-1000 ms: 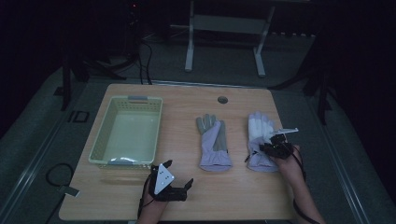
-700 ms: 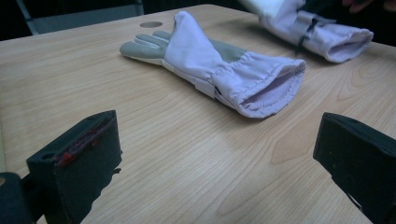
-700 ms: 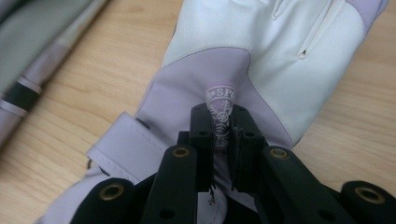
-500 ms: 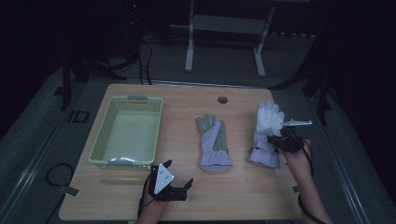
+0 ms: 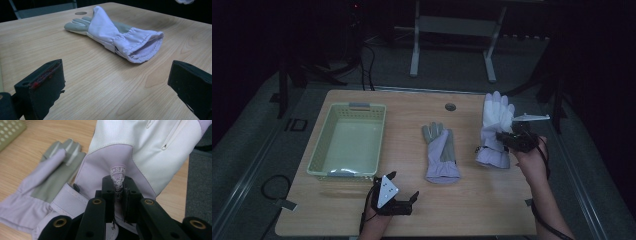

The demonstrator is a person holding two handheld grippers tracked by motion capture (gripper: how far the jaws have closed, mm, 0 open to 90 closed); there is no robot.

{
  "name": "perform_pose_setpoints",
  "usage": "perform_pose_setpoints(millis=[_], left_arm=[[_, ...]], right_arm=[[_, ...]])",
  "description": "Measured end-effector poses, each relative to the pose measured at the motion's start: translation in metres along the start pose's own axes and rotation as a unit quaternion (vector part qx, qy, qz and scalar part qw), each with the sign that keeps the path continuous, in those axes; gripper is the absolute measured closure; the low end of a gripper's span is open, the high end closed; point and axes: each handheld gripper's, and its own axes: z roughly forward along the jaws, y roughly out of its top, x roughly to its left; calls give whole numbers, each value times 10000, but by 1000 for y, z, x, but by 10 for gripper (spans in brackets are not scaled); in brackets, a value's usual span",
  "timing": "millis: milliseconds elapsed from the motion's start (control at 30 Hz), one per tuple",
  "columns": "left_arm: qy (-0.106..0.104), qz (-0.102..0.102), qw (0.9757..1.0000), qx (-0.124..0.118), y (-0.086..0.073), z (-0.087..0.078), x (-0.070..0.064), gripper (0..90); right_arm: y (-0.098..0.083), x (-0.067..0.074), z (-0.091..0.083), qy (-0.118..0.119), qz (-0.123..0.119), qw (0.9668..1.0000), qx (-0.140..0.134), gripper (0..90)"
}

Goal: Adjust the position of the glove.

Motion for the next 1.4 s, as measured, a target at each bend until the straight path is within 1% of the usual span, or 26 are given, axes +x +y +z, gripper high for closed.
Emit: perform_pose_setpoints(millis=[67,200,267,367,533,600,767,867,933,1067,1100,1167,1200,1267,1333,1400], left_arm=[[-1,-13,10000,-3,0,0,0,7],[1,-3,10000,-7,0,0,0,7],[-4,9,10000,-4,0,0,0,7],[-5,7,10000,-5,0,0,0,7],[-9,-1,10000,-4,0,0,0,7],[-13,15,10000,-5,0,0,0,7],[-21,15,10000,-5,0,0,0,7],[-25,31,10000,-1,0,0,0,7],[-28,35,10000,3,0,0,0,7],[-28,20,10000,-8,0,-1,0,7],[-25,12,10000,-11,0,-1,0,7],[-30,-9,10000,-2,0,-1,1,7],[-30,-9,10000,-2,0,-1,1,7],[-27,-8,10000,-1,0,0,0,7],[-24,2,10000,1,0,0,0,7],[-24,-6,10000,0,0,0,0,7]], right_arm=[[5,6,-1,31,-18,10000,-24,817],[15,21,-3,154,-93,9998,-77,817],[19,29,-3,179,-138,9997,-114,817],[25,40,-1,244,-175,9995,-121,817],[32,61,5,420,-225,9988,-113,817],[34,70,8,490,-228,9985,-98,817],[36,94,18,771,-287,9966,-1,817],[36,108,22,878,-330,9956,43,817],[34,116,26,878,-380,9954,88,817],[30,124,37,898,-400,9949,218,816],[28,125,41,919,-413,9945,291,816],[25,127,46,965,-420,9937,385,816],[25,127,46,965,-420,9937,385,816],[21,128,51,964,-444,9931,492,815],[19,129,54,985,-405,9928,540,815],[18,130,59,977,-446,9924,605,814]])
